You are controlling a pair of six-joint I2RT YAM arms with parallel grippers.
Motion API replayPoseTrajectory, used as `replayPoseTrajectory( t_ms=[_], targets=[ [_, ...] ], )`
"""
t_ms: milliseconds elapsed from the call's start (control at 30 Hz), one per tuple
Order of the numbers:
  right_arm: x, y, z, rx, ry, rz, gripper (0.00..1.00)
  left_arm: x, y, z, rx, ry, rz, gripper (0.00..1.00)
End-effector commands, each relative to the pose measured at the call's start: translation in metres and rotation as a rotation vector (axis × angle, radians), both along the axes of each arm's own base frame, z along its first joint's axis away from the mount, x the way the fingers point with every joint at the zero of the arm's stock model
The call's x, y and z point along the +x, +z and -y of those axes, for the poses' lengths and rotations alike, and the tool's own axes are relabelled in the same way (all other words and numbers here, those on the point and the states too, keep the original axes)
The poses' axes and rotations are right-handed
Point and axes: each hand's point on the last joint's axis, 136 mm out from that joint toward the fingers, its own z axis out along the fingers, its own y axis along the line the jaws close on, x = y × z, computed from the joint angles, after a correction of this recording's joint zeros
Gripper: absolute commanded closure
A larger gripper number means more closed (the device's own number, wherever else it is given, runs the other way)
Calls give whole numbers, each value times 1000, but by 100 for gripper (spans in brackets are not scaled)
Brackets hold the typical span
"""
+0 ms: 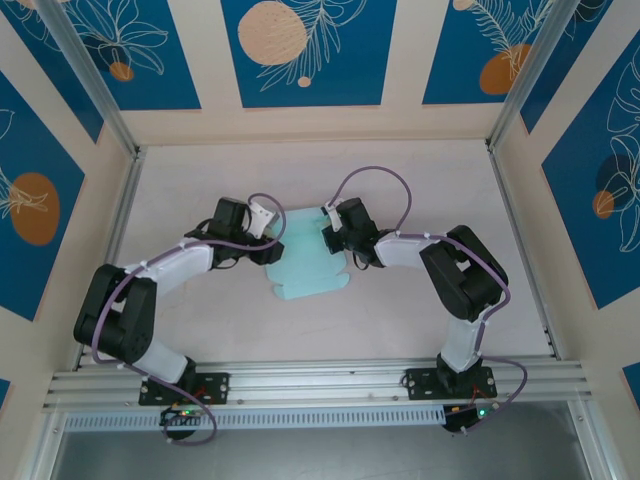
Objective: Fold the paper box
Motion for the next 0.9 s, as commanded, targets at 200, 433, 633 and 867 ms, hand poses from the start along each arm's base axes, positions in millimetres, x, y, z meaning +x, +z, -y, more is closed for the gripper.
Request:
replayPoseTrajectory(
  t_ms=[200, 433, 633, 867],
  targets=[
    [0, 0, -8, 17, 17, -7, 86, -15, 56, -42, 19, 226, 132, 50],
    [0, 1, -10, 22, 25, -9, 86, -12, 43, -91, 132, 452, 140, 51],
    [0, 2, -11, 25, 28, -7, 86, 1, 17, -98, 204, 446, 77, 50],
    [1, 2, -11, 24, 27, -5, 86, 25, 0, -85, 253, 347, 75, 48]
  ],
)
